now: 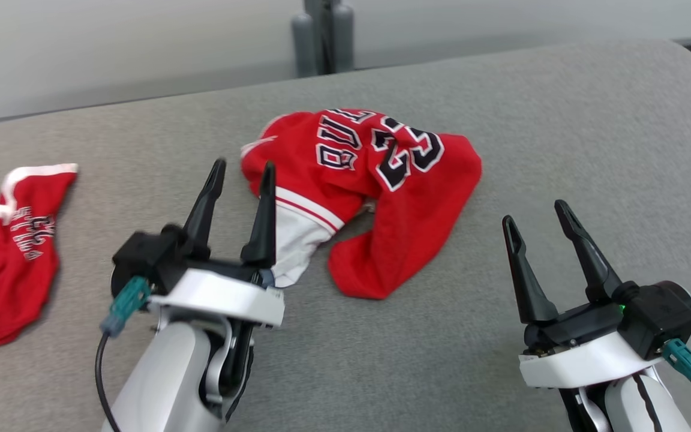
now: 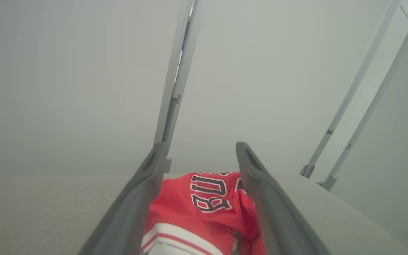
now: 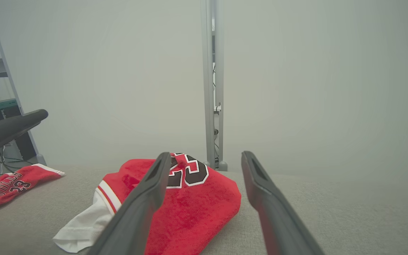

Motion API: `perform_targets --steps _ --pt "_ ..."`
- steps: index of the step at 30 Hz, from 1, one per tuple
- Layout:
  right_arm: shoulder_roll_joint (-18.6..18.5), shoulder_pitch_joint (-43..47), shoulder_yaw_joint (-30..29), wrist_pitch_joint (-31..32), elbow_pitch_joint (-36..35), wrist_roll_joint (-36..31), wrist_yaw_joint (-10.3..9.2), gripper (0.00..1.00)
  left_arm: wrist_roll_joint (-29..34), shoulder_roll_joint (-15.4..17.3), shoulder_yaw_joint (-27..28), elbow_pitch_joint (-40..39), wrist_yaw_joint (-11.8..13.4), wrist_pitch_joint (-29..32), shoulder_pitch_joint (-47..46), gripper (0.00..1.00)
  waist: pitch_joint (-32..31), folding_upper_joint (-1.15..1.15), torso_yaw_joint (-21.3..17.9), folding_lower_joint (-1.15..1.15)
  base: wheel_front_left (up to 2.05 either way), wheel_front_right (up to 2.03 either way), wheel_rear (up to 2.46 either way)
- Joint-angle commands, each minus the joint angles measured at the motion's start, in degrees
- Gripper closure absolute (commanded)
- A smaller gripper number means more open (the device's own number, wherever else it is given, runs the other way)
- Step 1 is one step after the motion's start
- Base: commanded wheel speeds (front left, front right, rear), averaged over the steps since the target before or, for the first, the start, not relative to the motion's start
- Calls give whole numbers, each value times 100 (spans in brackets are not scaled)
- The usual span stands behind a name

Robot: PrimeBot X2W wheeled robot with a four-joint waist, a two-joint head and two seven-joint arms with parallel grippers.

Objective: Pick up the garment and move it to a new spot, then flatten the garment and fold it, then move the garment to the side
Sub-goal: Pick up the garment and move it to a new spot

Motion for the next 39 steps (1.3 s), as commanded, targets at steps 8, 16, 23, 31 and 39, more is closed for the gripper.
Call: perform_targets --steps 8,16,23,31,39 --pt "-30 275 -58 -4 116 1 0 0 828 -11 586 -539 224 -24 1008 0 -616 0 650 0 0 0 0" --pt "-30 517 -167 -4 164 37 0 0 1446 -47 1241 -1139 352 -24 1912 0 -917 0 858 0 0 0 0" --pt "-32 760 -323 -4 224 4 0 0 1766 -83 1462 -1150 283 -23 2499 0 -1092 0 982 0 0 0 0" --pt "-29 925 -485 -4 259 53 0 0 1956 -119 1631 -1002 260 -24 2706 0 -1173 0 1027 0 0 0 0" --pt "-30 959 -448 -4 283 16 0 0 2048 -136 1627 -937 170 -24 2667 0 -1204 0 1035 0 0 0 0"
